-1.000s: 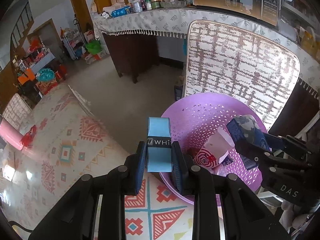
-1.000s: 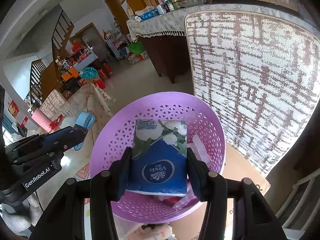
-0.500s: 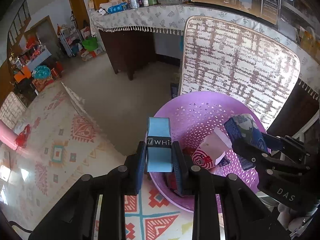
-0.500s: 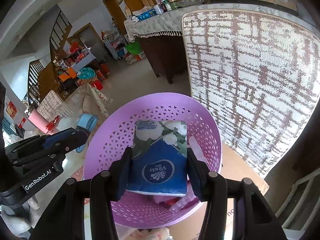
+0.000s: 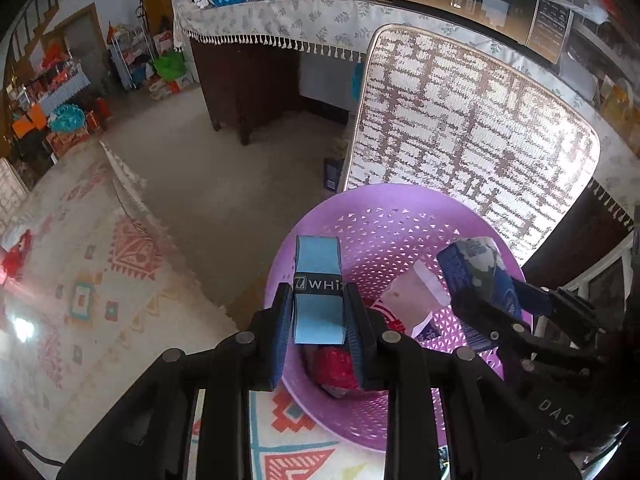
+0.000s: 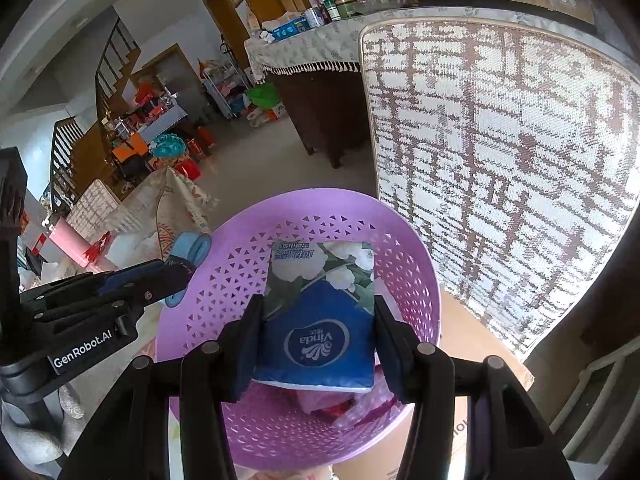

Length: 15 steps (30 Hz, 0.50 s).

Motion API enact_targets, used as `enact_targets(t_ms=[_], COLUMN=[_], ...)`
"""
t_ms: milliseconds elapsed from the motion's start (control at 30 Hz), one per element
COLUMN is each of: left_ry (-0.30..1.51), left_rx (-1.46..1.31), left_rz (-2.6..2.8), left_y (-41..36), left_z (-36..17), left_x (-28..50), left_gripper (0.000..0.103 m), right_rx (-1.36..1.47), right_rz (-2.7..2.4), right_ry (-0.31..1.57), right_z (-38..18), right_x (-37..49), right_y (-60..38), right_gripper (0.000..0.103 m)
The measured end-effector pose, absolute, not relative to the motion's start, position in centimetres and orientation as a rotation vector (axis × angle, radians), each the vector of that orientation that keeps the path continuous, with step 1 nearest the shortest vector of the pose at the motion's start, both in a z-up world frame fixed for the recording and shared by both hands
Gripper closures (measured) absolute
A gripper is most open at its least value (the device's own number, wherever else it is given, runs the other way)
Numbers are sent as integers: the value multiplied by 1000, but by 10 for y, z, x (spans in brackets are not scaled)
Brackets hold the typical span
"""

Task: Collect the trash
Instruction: 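Lower both items into the basket and open both grippers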

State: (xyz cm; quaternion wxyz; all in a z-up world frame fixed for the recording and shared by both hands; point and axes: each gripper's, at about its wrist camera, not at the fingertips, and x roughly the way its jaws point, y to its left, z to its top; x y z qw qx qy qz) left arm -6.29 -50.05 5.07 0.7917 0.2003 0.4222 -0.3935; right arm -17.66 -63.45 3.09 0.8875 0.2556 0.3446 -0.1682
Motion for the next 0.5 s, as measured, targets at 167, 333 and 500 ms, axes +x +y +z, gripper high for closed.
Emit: enact_targets(t_ms=[167,333,500], left_ry=[914,920,898], left_rx=[428,367,302], left_rz=[-846,-865,-886], left_y=[-502,-496,-482], left_z=[47,52,66], left_x=[-62,-56,-56], left_gripper=[78,45,37], right_rx=[531,548,577], right_rz=[-350,-373,-377], right_ry=[718,708,688], right_z=[29,28,29], right_x=[-173,-173,-178], right_y=[-635,-639,-642], right_gripper=[46,44,37])
